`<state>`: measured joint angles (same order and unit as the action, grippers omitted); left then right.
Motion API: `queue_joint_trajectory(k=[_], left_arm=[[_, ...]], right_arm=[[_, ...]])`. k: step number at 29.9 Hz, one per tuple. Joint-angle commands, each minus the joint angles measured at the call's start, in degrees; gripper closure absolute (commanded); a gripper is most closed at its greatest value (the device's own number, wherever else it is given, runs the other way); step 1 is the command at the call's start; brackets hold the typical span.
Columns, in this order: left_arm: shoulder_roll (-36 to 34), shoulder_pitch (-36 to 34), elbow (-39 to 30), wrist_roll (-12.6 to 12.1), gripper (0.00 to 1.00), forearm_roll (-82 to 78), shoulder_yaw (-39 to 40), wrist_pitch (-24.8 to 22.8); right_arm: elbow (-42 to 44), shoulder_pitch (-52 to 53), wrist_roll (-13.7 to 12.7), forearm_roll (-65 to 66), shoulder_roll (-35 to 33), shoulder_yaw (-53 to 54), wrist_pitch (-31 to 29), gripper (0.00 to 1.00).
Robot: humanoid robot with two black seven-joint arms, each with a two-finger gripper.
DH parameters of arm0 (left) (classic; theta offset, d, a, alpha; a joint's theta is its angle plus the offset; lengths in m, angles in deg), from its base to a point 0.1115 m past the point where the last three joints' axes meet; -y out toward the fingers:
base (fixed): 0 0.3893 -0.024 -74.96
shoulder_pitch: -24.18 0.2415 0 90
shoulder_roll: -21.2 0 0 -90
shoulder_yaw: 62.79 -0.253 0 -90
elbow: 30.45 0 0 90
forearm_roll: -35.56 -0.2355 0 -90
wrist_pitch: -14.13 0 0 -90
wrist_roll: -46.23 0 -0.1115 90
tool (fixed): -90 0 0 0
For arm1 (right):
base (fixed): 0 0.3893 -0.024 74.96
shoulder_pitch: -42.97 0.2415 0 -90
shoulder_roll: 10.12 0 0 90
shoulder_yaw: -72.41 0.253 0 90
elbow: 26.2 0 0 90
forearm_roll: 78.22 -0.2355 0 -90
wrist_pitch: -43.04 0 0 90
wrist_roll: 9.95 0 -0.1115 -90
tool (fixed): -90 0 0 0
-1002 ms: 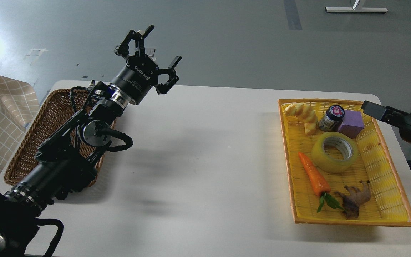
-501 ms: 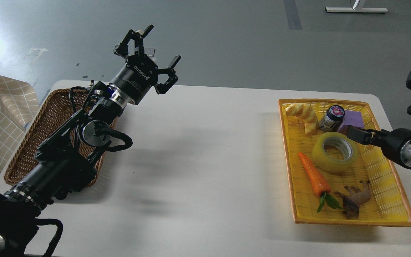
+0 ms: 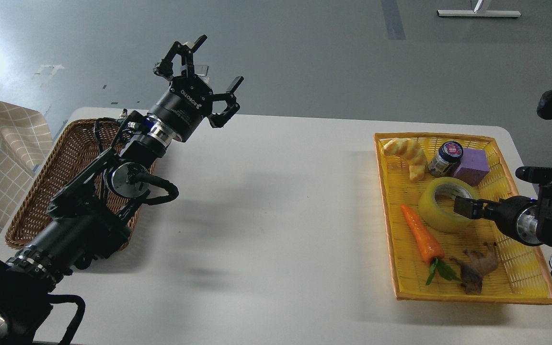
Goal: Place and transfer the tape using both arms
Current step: 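Grasp the yellow tape roll through its hole with the right gripper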
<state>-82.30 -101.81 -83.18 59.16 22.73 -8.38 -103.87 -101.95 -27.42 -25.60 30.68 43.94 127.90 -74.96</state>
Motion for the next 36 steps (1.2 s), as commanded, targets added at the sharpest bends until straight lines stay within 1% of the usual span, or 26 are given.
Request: queue_joint_trajectory(k=[1, 4, 6, 7, 9, 11, 12, 15, 16, 18, 20, 23, 26, 28, 32, 36], left_arm=[[0.1, 0.0, 0.0, 0.0, 0.00, 0.0, 0.0, 0.0], [0.1, 0.1, 0.0, 0.0, 0.00, 0.0, 0.0, 0.0], [0.1, 0.1, 0.0, 0.0, 0.00, 0.0, 0.0, 0.0], [0.1, 0.1, 0.0, 0.0, 0.00, 0.0, 0.0, 0.0], [0.1, 0.1, 0.0, 0.0, 0.00, 0.0, 0.0, 0.0], [0.1, 0.1, 0.0, 0.0, 0.00, 0.0, 0.0, 0.0], [0.1, 0.1, 0.0, 0.0, 0.00, 0.0, -0.1, 0.0], [0.1, 0.1, 0.0, 0.0, 0.00, 0.0, 0.0, 0.0], [0.1, 0.1, 0.0, 0.0, 0.00, 0.0, 0.0, 0.0], [0.1, 0.1, 0.0, 0.0, 0.00, 0.0, 0.0, 0.0], [0.1, 0.2, 0.0, 0.0, 0.00, 0.0, -0.1, 0.0], [0.1, 0.3, 0.0, 0.0, 0.00, 0.0, -0.1, 0.0], [0.1, 0.3, 0.0, 0.0, 0.00, 0.0, -0.1, 0.0], [0.1, 0.3, 0.0, 0.0, 0.00, 0.0, -0.1, 0.0], [0.1, 0.3, 0.0, 0.0, 0.00, 0.0, -0.1, 0.0], [0.1, 0.3, 0.0, -0.1, 0.00, 0.0, -0.1, 0.0]], right_arm=[[0.5, 0.2, 0.0, 0.0, 0.7, 0.0, 0.0, 0.15], [0.6, 0.2, 0.0, 0.0, 1.0, 0.0, 0.0, 0.19], [0.6, 0.3, 0.0, 0.0, 1.1, 0.0, 0.0, 0.26], [0.6, 0.3, 0.0, 0.0, 1.1, 0.0, 0.0, 0.27], [1.1, 0.3, -0.1, 0.0, 1.3, 0.0, 0.0, 0.33], [1.7, 0.3, -0.1, 0.0, 1.5, 0.0, 0.0, 0.34], [2.0, 0.3, -0.1, -0.1, 1.7, 0.0, 0.0, 0.38], [2.4, 1.0, -0.2, -0.1, 2.0, -0.2, 0.0, 0.43], [2.9, 1.0, -0.2, -0.1, 2.1, -0.2, 0.0, 0.48], [3.3, 1.1, -0.2, -0.2, 2.4, -0.1, 0.0, 0.52], [4.0, 1.6, -0.3, -0.3, 2.9, -0.2, 0.0, 0.66], [5.4, 1.8, -0.4, -0.4, 3.4, -0.2, 0.0, 0.78], [6.0, 2.1, -0.5, -0.6, 3.7, -0.2, 0.0, 0.94], [6.0, 2.2, -0.5, -0.6, 3.7, -0.2, 0.0, 1.00], [5.8, 2.8, -0.6, -0.9, 3.7, 0.1, 0.0, 1.00], [3.6, 5.3, -0.7, -1.1, 3.4, 0.1, 0.0, 1.00]])
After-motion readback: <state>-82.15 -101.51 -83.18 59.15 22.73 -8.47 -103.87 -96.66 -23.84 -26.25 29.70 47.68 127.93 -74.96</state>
